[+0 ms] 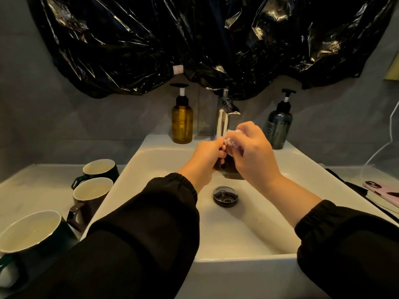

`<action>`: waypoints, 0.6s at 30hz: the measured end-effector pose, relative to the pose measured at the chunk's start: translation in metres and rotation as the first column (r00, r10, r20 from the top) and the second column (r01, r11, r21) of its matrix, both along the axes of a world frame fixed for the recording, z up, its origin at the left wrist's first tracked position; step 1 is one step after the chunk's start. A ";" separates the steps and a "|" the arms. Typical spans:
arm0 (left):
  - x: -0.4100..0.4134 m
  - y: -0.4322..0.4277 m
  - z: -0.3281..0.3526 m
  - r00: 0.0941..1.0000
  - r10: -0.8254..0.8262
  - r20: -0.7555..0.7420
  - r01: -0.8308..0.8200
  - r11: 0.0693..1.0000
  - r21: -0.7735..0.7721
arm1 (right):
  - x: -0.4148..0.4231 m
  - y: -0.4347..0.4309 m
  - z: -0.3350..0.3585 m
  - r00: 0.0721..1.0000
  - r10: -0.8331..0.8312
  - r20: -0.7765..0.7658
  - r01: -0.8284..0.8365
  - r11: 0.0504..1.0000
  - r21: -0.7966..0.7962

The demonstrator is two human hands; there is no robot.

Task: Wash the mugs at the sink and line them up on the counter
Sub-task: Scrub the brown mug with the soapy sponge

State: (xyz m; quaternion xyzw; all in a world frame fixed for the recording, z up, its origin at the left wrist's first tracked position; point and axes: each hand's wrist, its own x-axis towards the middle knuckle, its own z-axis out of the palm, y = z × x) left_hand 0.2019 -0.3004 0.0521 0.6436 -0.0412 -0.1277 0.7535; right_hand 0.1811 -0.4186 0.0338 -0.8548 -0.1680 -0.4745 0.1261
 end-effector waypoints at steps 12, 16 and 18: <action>0.000 0.004 0.005 0.995 0.065 -0.069 -0.075 0.985 -0.155 | 0.005 -0.015 0.000 0.998 -0.046 -0.036 0.053 0.966 0.253; 0.003 0.011 0.006 0.990 0.111 -0.082 -0.125 0.974 -0.191 | -0.002 -0.008 -0.002 0.987 0.030 -0.156 -0.009 0.991 0.133; 0.005 0.014 0.007 0.986 0.132 -0.103 -0.153 0.962 -0.227 | -0.004 -0.008 -0.005 0.992 0.043 -0.120 -0.041 0.999 0.017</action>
